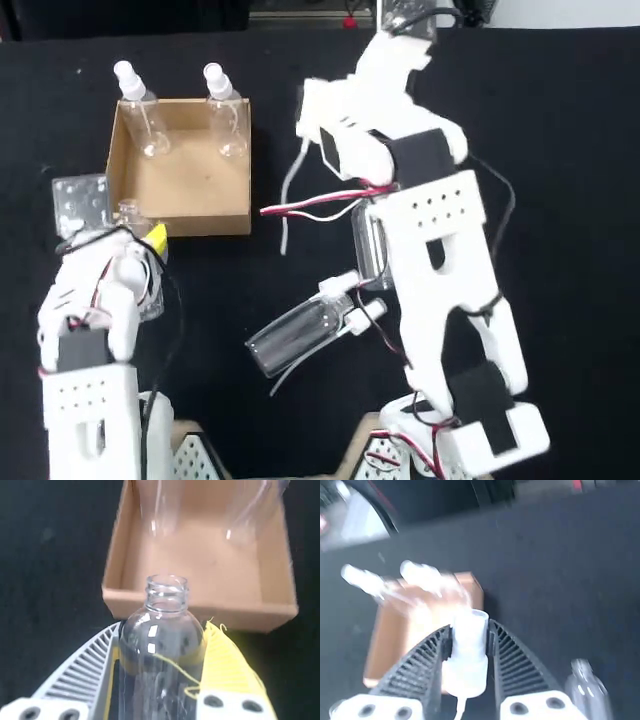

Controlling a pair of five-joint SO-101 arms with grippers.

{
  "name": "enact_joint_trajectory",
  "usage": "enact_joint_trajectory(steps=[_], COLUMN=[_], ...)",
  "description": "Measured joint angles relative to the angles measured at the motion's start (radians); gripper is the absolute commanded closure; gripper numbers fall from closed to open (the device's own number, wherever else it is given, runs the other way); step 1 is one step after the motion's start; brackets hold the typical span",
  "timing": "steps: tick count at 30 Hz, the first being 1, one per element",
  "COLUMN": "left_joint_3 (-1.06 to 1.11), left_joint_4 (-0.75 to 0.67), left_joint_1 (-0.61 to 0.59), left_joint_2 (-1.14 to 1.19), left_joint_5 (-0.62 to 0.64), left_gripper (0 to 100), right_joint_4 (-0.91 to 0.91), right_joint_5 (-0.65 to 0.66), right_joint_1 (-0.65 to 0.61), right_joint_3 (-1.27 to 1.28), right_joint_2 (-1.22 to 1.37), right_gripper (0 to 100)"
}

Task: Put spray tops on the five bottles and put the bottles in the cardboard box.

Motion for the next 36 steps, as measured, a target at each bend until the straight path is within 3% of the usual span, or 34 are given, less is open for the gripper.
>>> enact_joint_trajectory(steps=[8, 22, 30, 36], left_joint_3=[0.074, 0.318, 0.348, 0.376], left_joint_4=[-0.091, -0.534, -0.635, -0.635], left_joint_1=[0.184, 0.338, 0.410, 0.408], left_joint_2=[-0.236, -0.404, -0.443, -0.443], left_joint_5=[0.000, 0.000, 0.000, 0.000], left_gripper=[88, 88, 88, 88], right_joint_4=[-0.245, -0.365, -0.381, -0.422], right_joint_5=[0.000, 0.008, 0.209, 0.249], right_joint_1=[-0.017, -0.049, -0.198, -0.230], right_joint_3=[0.000, 0.000, 0.000, 0.000], right_joint_2=[-0.091, -0.267, -0.275, -0.275], right_gripper=[97.6, 97.6, 98.0, 98.0])
